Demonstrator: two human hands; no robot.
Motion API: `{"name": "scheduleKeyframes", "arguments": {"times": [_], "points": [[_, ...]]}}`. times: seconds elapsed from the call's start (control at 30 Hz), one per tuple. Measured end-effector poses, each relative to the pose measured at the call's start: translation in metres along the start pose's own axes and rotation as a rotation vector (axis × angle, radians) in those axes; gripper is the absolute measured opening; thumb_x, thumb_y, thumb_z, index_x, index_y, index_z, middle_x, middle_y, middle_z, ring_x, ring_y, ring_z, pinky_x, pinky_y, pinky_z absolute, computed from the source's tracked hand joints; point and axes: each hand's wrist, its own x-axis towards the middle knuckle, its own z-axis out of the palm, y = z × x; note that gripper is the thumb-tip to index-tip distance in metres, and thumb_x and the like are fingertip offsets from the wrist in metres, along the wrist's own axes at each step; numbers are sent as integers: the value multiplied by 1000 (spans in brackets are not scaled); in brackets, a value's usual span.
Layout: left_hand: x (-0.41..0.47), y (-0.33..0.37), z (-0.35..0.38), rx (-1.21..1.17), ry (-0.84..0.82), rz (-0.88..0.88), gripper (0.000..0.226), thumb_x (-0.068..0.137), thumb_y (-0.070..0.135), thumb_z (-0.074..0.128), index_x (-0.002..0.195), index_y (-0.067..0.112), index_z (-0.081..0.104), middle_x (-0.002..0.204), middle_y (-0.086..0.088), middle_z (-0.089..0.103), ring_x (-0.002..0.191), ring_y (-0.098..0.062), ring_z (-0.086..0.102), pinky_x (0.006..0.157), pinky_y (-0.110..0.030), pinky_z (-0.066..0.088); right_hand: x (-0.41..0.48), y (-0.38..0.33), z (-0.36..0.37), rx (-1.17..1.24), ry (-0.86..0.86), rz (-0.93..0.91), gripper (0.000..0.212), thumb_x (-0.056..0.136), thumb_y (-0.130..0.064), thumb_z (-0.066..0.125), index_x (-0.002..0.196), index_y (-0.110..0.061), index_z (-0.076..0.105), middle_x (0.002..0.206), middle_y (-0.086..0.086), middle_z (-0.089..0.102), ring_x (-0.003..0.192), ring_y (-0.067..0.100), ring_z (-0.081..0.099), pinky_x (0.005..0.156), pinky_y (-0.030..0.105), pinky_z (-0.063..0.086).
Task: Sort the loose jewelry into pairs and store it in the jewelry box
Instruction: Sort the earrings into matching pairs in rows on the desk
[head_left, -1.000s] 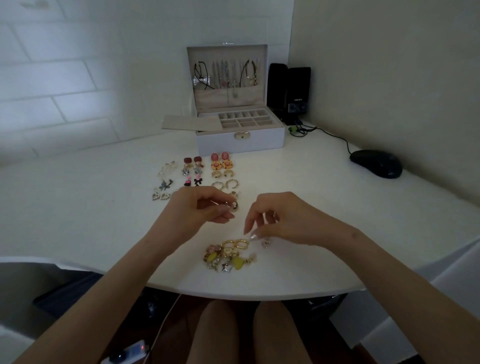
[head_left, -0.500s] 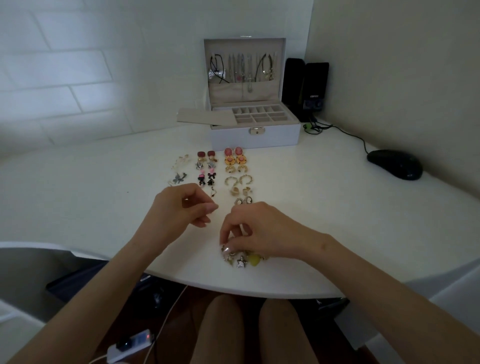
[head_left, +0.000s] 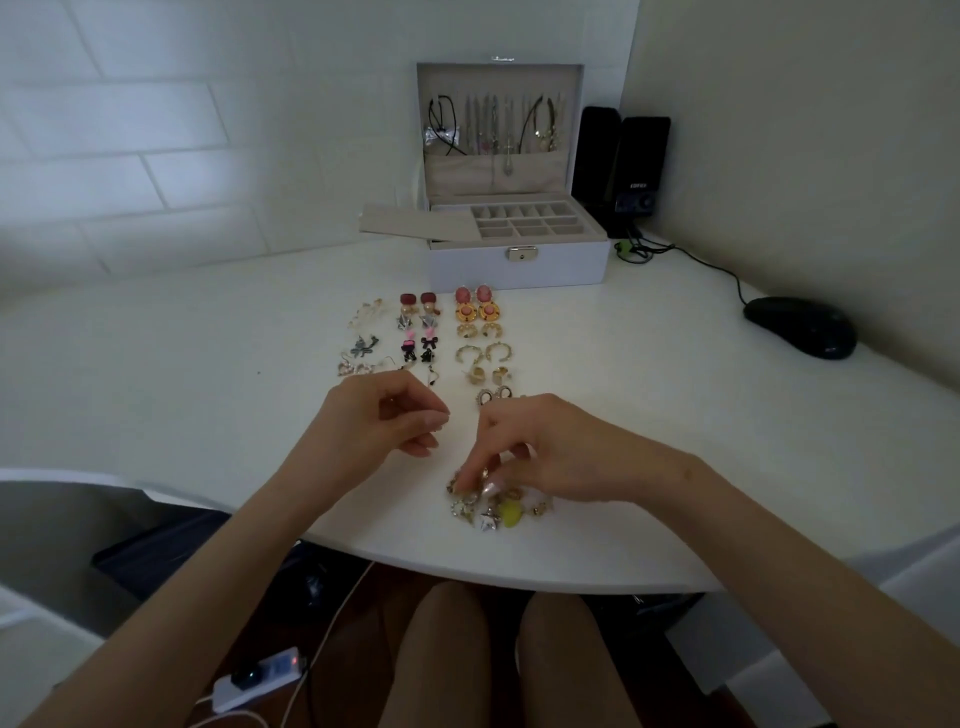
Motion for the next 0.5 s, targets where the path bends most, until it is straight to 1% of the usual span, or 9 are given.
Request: {"name": "scheduleKeyframes", "arguments": {"times": [0.03,0.13,0.2,0.3,0.37,0.5], "points": [[0,0,0,12,-2,0,1,81,3,67,81,3,68,70,-11,68,59,-12,66,58,-17,54,0,0,0,-1,0,-6,20,84,-16,67,97,-29,74,82,-9,53,74,9,48,74,30,45],[0,-2,-1,41,-12,-4,4,80,8,68,79,4,67,72,-11,68,60,-13,65,59,-19,55,-2,0,-4,65,13,-14,16,83,-18,68,93,-28,75,82,-5,55,73,13,48,68,23,41],[0,-4,-2,56,-26,-8,5,80,10,68,78,5,67,70,-6,68,60,-13,64,60,-19,54,-5,0,-5,76,9,-31,14,81,-19,70,89,-29,74,83,-3,57,73,14,49,67,24,42],[-1,-6,-1,83,-45,9,5,81,13,68,78,10,67,68,-1,67,60,-11,62,60,-20,53,-8,0,-3,71,-27,-41,15,76,-19,75,86,-29,74,84,-6,57,73,9,49,71,29,45],[-1,-5,0,99,-52,25,3,82,14,67,80,14,66,67,1,67,58,-10,61,59,-18,52,-8,0,0,59,-41,-32,16,73,-18,77,85,-27,74,84,-7,56,73,5,48,72,27,45],[-1,-3,0,106,-81,26,4,83,16,66,79,16,64,64,5,66,55,-6,56,54,-15,47,-7,2,4,79,-33,-30,12,70,-16,79,80,-20,73,83,-4,58,71,4,48,68,24,43]]}}
